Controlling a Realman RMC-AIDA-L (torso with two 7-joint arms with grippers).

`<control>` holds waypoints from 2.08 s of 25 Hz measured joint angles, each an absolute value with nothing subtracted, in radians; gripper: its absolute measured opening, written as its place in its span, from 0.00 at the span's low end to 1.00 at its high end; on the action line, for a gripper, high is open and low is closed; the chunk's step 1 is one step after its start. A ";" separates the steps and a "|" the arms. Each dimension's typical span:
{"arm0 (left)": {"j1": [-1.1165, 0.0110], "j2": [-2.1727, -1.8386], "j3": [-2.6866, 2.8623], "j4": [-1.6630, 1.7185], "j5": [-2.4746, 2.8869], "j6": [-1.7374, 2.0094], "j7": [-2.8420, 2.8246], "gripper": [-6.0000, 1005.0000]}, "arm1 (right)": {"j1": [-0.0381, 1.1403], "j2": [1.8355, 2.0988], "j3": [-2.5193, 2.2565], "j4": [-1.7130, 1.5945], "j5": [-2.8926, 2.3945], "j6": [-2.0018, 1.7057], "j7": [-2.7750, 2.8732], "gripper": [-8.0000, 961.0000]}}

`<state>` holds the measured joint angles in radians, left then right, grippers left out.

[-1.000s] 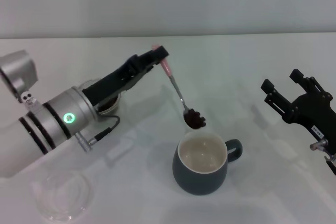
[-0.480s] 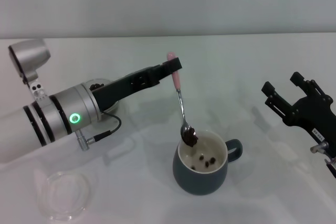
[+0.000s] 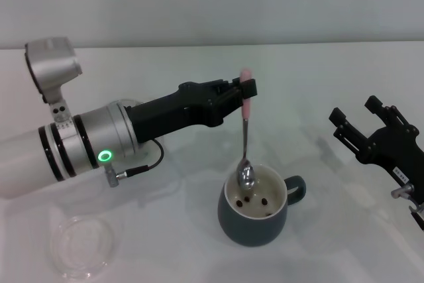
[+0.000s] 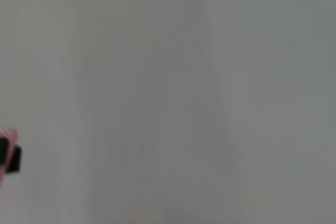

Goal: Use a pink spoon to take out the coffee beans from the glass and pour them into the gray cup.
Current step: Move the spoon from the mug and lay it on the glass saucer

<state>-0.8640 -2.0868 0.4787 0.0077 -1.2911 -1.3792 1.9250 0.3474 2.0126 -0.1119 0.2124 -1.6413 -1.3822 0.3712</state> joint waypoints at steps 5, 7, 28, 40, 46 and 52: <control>-0.852 -2.087 0.477 0.008 -1.291 -1.479 2.049 0.14 | 0.341 2.013 -0.113 0.218 -1.641 -1.382 0.371 0.89; -0.812 -2.085 0.464 0.008 -1.328 -1.544 2.071 0.14 | 0.341 2.013 -0.113 0.221 -1.642 -1.382 0.371 0.89; -0.147 -2.009 0.457 0.263 -1.667 -1.698 1.439 0.14 | 0.353 2.013 -0.105 0.207 -1.645 -1.384 0.366 0.89; -0.181 -2.002 0.464 0.263 -1.598 -1.512 1.433 0.14 | 0.370 2.013 -0.113 0.195 -1.644 -1.365 0.370 0.89; -0.261 -2.032 0.464 0.267 -1.527 -1.441 1.497 0.14 | 0.363 2.013 -0.113 0.195 -1.644 -1.363 0.370 0.89; -0.306 -2.033 0.464 0.269 -1.477 -1.408 1.526 0.14 | 0.362 2.013 -0.114 0.195 -1.644 -1.362 0.371 0.89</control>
